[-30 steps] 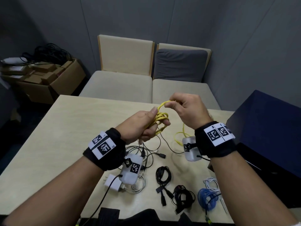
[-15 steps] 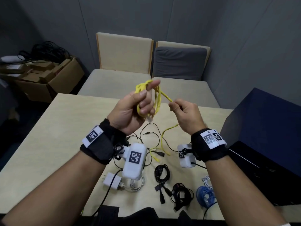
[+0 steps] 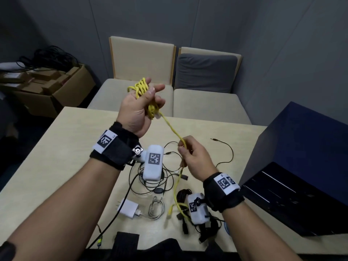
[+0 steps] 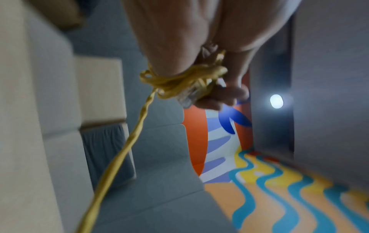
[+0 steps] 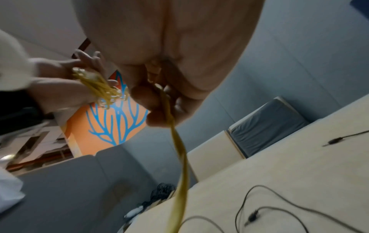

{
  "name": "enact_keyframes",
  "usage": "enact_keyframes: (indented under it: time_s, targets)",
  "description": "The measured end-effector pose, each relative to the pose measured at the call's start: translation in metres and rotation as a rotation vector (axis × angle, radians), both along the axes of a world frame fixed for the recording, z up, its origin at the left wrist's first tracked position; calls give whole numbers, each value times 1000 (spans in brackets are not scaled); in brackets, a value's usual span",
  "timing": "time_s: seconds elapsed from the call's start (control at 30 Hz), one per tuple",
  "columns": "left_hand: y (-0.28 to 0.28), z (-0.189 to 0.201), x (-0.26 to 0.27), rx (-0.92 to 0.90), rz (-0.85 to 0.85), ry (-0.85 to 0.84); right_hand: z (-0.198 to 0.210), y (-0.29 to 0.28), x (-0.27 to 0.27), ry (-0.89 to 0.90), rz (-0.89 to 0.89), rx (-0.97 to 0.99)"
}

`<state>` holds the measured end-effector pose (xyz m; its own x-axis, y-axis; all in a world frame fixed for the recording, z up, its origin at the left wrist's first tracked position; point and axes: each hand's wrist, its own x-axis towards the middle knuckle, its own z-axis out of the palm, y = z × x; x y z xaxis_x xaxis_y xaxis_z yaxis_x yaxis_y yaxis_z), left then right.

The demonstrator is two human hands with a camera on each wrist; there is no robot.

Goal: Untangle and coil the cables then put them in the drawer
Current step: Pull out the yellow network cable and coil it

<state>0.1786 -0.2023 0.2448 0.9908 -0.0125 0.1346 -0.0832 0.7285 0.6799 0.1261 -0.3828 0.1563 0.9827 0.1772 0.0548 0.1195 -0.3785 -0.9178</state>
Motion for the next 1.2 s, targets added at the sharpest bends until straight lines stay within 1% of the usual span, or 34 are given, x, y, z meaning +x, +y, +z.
enact_keyframes:
  time_s: [0.07, 0.13, 0.2, 0.27, 0.33, 0.4, 0.47, 0.53, 0.57, 0.6, 0.67, 0.77, 0.87, 0.93, 1.07, 1.2]
  targets:
    - [-2, -4, 1, 79, 101, 5, -6, 8, -7, 1, 53, 6]
    - [-2, -8, 3, 113, 189, 26, -9, 16, -13, 42, 124, 57]
    - [-1, -10, 5, 199, 263, 40, -11, 24, -18, 78, 181, 93]
    - [0, -10, 6, 382, 324, 13, -12, 28, -20, 63, 207, 43]
    - [1, -14, 4, 608, 350, -51, -11, 29, -20, 56, 230, -16]
    - [4, -21, 3, 810, 323, -134, -9, 28, -16, 30, 227, -69]
    - [9, -32, 6, 1048, 299, -190, -3, 26, -11, -44, 211, -125]
    - [14, -42, 10, 1344, 227, -235, 5, 22, -6, -183, 176, -172]
    - [15, -44, 9, 1446, 168, -258, 9, 20, -2, -261, 153, -194]
    - [14, -46, 7, 1503, 99, -271, 13, 17, 2, -333, 135, -213]
    - [12, -49, 1, 1560, -16, -268, 19, 12, 9, -438, 118, -270]
    - [10, -49, -2, 1586, -127, -250, 25, 7, 18, -520, 102, -324]
    - [7, -49, -7, 1581, -222, -266, 28, 2, 24, -544, 86, -316]
    - [3, -46, -12, 1573, -291, -248, 30, -3, 28, -547, 78, -319]
    - [-7, -40, -21, 1437, -406, -170, 34, -11, 34, -501, 63, -380]
    - [-4, -34, -21, 1292, -544, -66, 30, -13, 34, -415, 115, -409]
